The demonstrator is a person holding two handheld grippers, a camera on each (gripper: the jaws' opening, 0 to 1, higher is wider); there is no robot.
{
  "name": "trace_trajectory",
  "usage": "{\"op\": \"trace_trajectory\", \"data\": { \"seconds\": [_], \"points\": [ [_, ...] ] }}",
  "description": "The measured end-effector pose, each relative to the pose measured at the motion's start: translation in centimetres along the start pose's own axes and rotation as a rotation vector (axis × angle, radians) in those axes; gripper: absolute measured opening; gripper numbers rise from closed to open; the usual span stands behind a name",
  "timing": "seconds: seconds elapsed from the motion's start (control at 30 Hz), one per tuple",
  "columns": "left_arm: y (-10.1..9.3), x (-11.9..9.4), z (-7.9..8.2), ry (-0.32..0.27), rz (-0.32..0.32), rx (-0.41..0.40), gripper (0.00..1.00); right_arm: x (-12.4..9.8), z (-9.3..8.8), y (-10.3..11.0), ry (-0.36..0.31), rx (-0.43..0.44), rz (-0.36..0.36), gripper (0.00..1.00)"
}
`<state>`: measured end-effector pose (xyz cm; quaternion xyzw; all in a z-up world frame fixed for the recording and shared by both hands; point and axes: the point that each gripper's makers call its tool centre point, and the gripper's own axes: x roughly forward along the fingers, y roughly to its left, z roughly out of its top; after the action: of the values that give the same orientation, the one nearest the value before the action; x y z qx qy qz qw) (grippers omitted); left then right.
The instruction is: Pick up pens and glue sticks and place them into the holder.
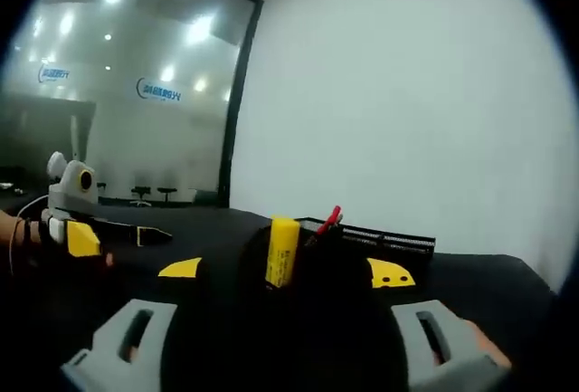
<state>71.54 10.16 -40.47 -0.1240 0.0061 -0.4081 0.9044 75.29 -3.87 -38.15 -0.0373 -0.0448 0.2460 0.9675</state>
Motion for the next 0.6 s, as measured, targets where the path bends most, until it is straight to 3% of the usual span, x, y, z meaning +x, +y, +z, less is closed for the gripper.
{"op": "trace_trajectory", "data": {
  "seconds": [0.13,0.3,0.4,0.6],
  "points": [
    [1.4,-1.1,0.7,-0.042,0.034,-0.009,0.96,-2.3,0.4,-1.1,-0.015,0.018,-0.033,0.65],
    [2.4,-2.1,0.5,-0.051,0.076,-0.003,0.96,-4.7,0.3,-1.8,-0.019,0.042,-0.05,0.66],
    [2.3,-2.3,0.9,-0.083,0.079,-0.022,0.96,-5.5,0.2,-2.2,-0.019,0.048,-0.056,0.69],
    [1.9,-1.8,0.9,-0.085,0.073,-0.031,0.96,-7.2,0.8,-3.3,-0.046,0.058,-0.082,0.71]
  ]
}}
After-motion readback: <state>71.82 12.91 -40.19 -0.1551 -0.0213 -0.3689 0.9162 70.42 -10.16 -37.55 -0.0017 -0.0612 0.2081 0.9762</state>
